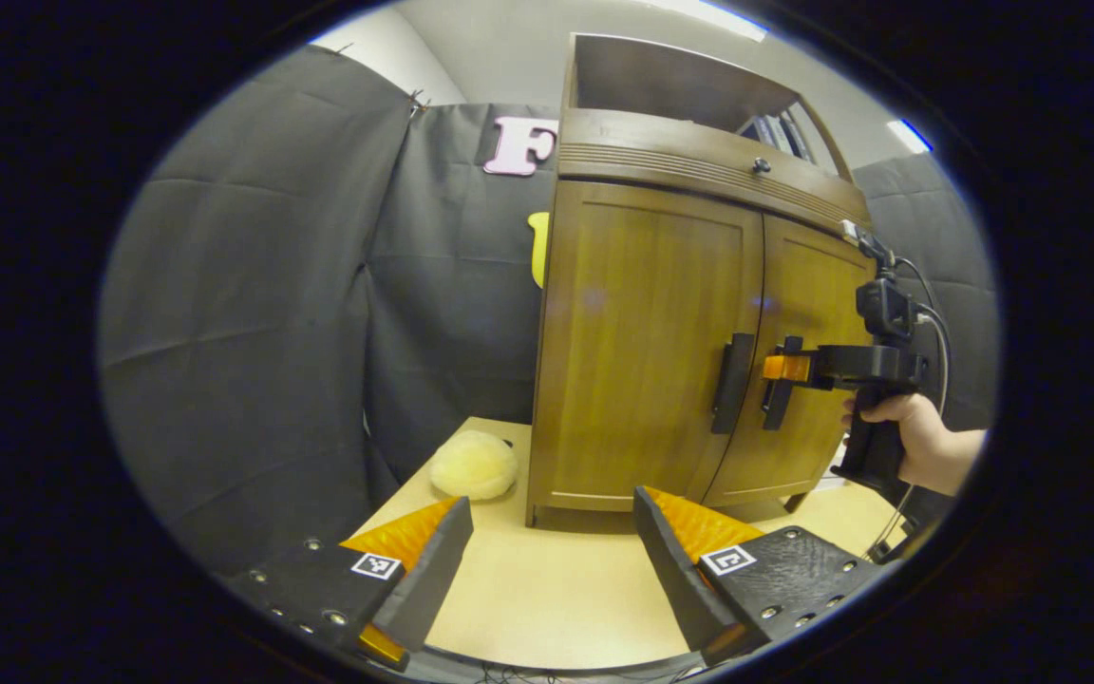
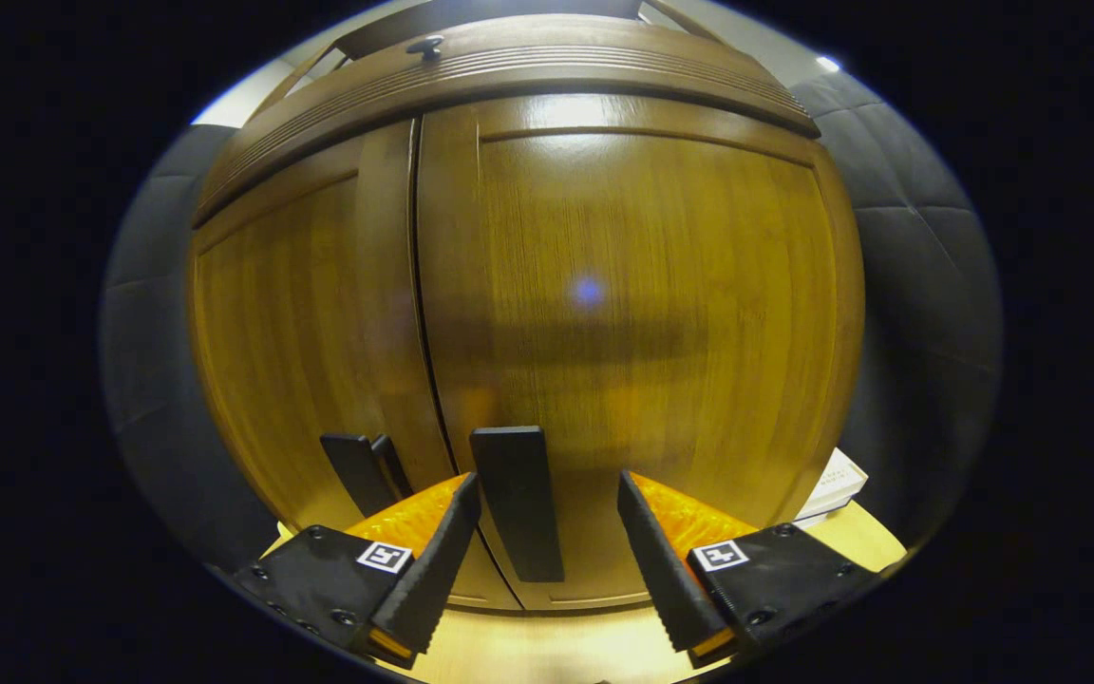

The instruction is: Open the right door of the double-door shoe cabinet with the right hand, and open the left door with the left hand.

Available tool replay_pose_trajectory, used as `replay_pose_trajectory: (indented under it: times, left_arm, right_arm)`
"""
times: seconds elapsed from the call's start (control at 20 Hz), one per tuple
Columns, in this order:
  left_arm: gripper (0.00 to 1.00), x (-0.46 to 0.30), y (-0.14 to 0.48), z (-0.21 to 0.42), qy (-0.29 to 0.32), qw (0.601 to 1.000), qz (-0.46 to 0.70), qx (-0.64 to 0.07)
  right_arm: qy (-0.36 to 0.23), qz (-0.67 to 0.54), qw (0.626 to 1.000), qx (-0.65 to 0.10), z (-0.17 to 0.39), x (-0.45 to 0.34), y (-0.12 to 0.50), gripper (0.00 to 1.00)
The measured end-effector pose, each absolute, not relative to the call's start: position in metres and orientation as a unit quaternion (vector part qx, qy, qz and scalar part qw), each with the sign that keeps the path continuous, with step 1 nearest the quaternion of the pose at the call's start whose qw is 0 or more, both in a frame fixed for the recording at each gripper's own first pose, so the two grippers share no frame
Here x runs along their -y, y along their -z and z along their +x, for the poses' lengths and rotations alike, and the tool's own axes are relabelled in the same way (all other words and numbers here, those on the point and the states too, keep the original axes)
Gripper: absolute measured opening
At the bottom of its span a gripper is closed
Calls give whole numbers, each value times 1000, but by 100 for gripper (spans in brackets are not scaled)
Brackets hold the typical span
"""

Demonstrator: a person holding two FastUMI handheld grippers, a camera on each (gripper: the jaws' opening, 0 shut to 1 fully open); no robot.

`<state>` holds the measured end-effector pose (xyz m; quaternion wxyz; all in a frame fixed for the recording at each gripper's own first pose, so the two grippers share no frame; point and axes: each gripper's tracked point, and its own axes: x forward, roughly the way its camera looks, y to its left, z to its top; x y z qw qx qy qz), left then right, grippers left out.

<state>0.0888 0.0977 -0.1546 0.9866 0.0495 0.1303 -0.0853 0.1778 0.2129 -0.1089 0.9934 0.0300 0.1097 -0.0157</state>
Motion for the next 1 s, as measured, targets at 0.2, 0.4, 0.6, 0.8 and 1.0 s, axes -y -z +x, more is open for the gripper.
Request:
replay_pose_trajectory:
  times: [0.2, 0.4, 0.6, 0.8, 1.0]
  left_arm:
    - [99, -98, 158, 87, 85, 987, 44, -132]
    - [100, -100, 157, 88, 81, 986, 13, -142]
    - [100, -101, 158, 89, 71, 988, 28, -133]
    - [100, -99, 155, 87, 70, 988, 27, -133]
    - [100, -98, 154, 83, 76, 988, 35, -130]
  right_arm:
    - [13, 8, 994, -111, 182, -222, 111, 43]
    - [19, 5, 993, -119, 184, -223, 116, 34]
    - [4, 9, 993, -118, 185, -222, 116, 22]
    - [-22, 12, 992, -125, 185, -222, 118, 7]
    - [-22, 6, 993, -120, 182, -222, 118, 6]
